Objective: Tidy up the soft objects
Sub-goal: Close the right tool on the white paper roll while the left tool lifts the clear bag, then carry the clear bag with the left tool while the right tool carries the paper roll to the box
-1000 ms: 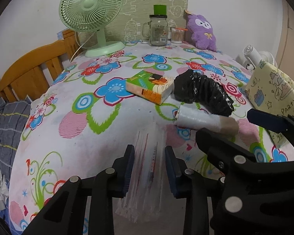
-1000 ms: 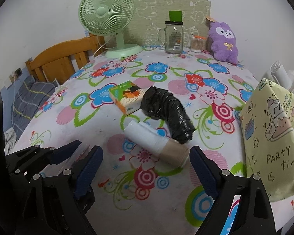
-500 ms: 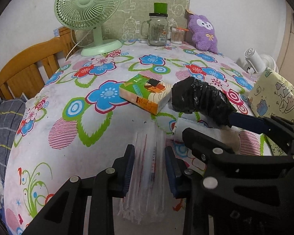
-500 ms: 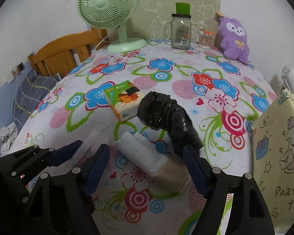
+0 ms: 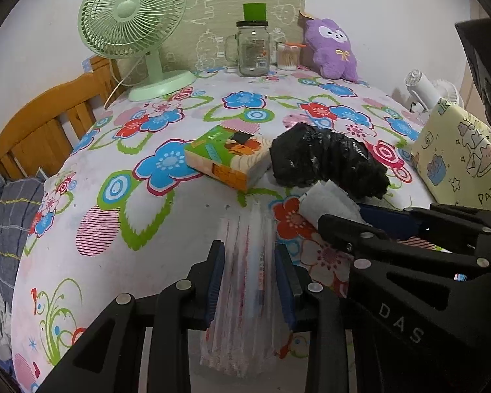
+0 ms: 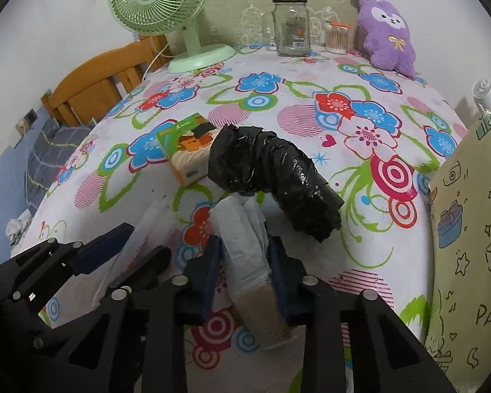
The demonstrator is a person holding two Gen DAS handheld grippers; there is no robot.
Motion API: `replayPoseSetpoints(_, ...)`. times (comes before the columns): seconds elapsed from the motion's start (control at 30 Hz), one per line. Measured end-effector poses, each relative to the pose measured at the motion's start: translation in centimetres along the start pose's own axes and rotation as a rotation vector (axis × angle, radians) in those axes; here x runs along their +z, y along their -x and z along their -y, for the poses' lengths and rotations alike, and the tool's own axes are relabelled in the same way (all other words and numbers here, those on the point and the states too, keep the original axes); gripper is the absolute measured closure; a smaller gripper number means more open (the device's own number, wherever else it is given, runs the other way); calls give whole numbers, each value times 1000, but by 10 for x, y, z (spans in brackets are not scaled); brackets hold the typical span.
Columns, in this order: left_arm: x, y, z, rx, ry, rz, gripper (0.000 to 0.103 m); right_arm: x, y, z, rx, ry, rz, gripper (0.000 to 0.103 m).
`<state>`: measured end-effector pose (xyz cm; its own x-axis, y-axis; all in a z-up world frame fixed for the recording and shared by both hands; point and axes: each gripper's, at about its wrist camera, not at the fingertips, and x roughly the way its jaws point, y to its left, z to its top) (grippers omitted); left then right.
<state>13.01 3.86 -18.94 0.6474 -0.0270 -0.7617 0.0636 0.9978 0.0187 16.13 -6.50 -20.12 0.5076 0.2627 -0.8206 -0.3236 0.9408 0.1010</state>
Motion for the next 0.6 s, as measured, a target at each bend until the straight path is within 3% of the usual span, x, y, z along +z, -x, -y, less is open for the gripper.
replayPoseSetpoints(0.2, -2, 6, 6, -28, -5, 2, 79, -5, 8, -3, 8, 14, 4, 81)
replayPoseSetpoints(0.6, -1, 28, 15, -49, 8, 42, 82, -8, 35, -5, -14, 6, 51, 81)
